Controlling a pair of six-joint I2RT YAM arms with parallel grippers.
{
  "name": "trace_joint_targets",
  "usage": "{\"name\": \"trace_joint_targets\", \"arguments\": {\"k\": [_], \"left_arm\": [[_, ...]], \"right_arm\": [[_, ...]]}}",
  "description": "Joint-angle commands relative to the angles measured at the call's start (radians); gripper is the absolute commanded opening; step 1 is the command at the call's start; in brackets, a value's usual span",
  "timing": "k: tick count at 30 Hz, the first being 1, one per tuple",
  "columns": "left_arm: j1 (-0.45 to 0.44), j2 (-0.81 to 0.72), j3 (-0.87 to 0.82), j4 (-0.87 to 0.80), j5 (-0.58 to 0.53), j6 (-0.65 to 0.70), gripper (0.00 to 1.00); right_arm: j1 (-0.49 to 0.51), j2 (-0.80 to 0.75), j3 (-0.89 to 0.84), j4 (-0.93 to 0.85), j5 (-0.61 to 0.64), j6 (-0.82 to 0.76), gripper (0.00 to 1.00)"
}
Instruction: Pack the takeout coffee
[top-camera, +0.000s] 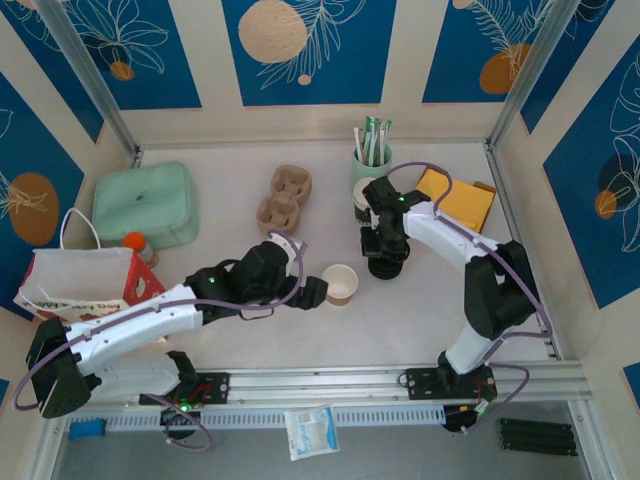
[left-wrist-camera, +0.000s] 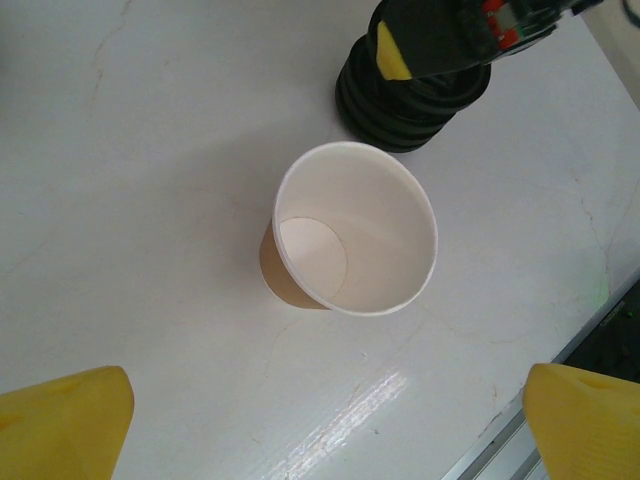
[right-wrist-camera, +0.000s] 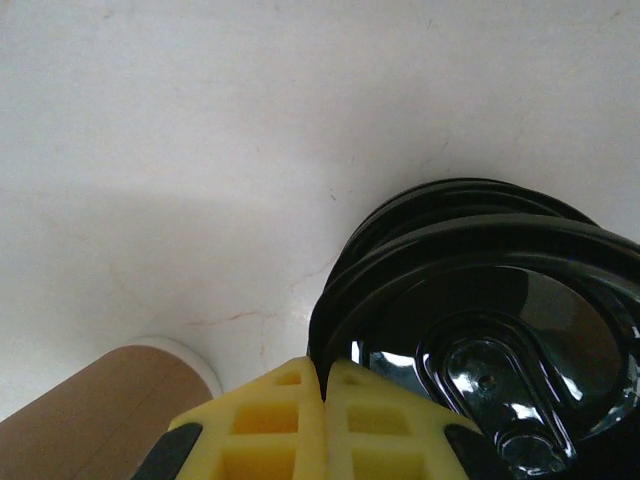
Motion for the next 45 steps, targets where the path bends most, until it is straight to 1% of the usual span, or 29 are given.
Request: {"name": "trace_joint_targets", "arguments": {"k": [1,5,8,11,14,16,19,22,24,28,33,37,41,45], "left_arm": [[-0.013,-0.001,0.016,0.014,-0.010,-0.010,0.99],[-0.014,0.004,0.016,0.020,-0.008,-0.012,0.99],[-0.013,-0.003,0.016,0.043,0.001,-0.014,0.99],[-0.011,-0.031,-0.010,0.137,-0.007,-0.037,0.99],[-0.008,-0.100,-0.067,0.257,-0.096,-0.105,0.99],[-0.004,-0.153,-0.105,0.364,-0.123,-0.118,1.00],[0.008,-0.201,-0.116,0.488,-0.101,-0.115,1.00],[0.024,-0.204,-0.061,0.506,-0.066,-0.149,0.99],[0.035,-0.197,-0.017,0.507,-0.047,-0.183,0.99],[0.070,-0.188,0.040,0.530,-0.002,-0.275,1.00],[0.176,-0.142,0.083,0.626,0.182,-0.458,0.99],[0.213,-0.094,0.108,0.727,0.295,-0.584,0.99],[0.216,-0.067,0.107,0.812,0.330,-0.681,0.99],[0.214,-0.056,0.105,0.863,0.339,-0.741,0.99]], "right_arm": [[0.006,-0.068,0.013,-0.042,0.002,0.004,0.00],[0.006,-0.116,0.024,-0.061,-0.001,0.009,0.00],[0.007,-0.184,0.031,-0.057,-0.064,0.023,0.00],[0.006,-0.280,0.026,-0.001,-0.209,0.046,0.00],[0.006,-0.363,0.030,0.070,-0.368,0.090,0.00],[-0.002,-0.408,0.027,0.137,-0.489,0.135,0.00],[-0.018,-0.458,0.007,0.272,-0.662,0.226,0.00],[-0.030,-0.476,-0.014,0.443,-0.825,0.333,0.00],[-0.030,-0.478,-0.016,0.543,-0.890,0.391,0.00],[-0.032,-0.486,-0.020,0.692,-0.952,0.487,0.00],[-0.036,-0.499,-0.024,0.798,-0.985,0.526,0.00],[-0.041,-0.515,-0.042,0.881,-1.005,0.535,0.00],[-0.041,-0.526,-0.054,0.956,-1.019,0.539,0.00],[-0.038,-0.526,-0.056,1.011,-1.020,0.552,0.00]]}}
